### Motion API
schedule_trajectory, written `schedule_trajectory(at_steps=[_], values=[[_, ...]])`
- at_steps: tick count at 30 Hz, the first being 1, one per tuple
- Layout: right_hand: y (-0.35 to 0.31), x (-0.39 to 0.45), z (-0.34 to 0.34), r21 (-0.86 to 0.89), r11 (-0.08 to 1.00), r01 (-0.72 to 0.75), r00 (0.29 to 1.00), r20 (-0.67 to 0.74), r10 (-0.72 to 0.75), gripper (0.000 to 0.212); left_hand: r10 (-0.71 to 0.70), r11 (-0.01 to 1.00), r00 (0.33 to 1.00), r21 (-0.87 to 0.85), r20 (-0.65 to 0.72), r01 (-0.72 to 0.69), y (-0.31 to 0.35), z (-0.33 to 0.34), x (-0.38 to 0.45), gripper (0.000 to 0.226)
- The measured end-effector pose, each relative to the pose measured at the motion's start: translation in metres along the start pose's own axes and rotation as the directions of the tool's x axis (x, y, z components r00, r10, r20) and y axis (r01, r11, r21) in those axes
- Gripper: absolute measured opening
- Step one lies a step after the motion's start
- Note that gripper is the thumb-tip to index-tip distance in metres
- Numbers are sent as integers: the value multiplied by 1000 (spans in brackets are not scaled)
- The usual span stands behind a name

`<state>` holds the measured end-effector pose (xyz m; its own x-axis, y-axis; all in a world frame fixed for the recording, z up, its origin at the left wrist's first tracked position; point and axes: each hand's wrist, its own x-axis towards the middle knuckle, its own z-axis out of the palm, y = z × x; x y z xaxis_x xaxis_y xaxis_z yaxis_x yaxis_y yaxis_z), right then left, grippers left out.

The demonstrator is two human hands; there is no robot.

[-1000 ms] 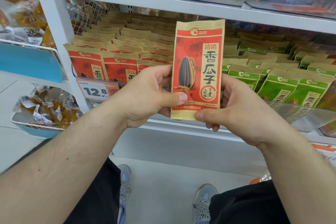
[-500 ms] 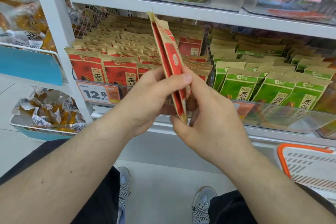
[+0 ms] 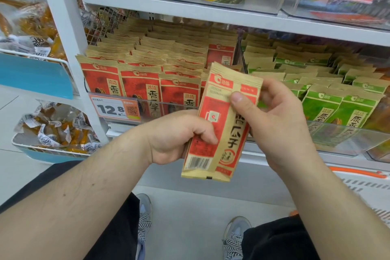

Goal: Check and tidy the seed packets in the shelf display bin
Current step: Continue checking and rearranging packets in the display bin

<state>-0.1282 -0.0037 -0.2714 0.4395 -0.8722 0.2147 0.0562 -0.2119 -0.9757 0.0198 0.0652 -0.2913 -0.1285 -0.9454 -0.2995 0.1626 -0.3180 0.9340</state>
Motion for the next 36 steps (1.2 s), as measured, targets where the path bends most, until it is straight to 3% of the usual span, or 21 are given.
schedule_trajectory(at_steps=[3, 5, 8, 10, 15, 20, 23, 31, 36], values=[[-2, -2, -2, 70, 996, -57, 997, 57, 53, 14, 33, 994, 999, 103, 0, -32, 3, 0, -4, 36], [-4, -3, -4, 50, 998, -28, 998, 57, 25, 12, 176, 970, 982, 179, -63, -162, 9, -3, -6, 33], [-7, -6, -2, 6, 1000, 14, 996, 92, -15, 12, 390, 921, 883, 93, -262, -379, 19, -5, -8, 26], [-9, -9, 1, -36, 999, 10, 994, 108, -6, 12, 433, 897, 826, 79, -361, -436, 22, -3, -8, 22], [-14, -6, -2, -56, 998, 36, 999, -7, -36, 20, 404, 911, 845, 67, -349, -407, 21, 5, -9, 25], [-16, -4, -2, 118, 980, -162, 987, 19, 161, 28, 365, 920, 863, -4, -348, -391, 21, 9, -9, 31], [-20, -5, -2, 159, 966, -202, 979, 14, 202, 28, 359, 923, 869, -12, -339, -386, 21, 8, -9, 29], [-19, -4, -2, 171, 968, -185, 982, -14, 190, 31, 346, 927, 876, -23, -337, -374, 18, 9, -6, 29], [-17, 2, -6, 204, 969, -139, 985, -75, 157, 22, 298, 954, 916, 41, -268, -298, 14, 8, -7, 27]])
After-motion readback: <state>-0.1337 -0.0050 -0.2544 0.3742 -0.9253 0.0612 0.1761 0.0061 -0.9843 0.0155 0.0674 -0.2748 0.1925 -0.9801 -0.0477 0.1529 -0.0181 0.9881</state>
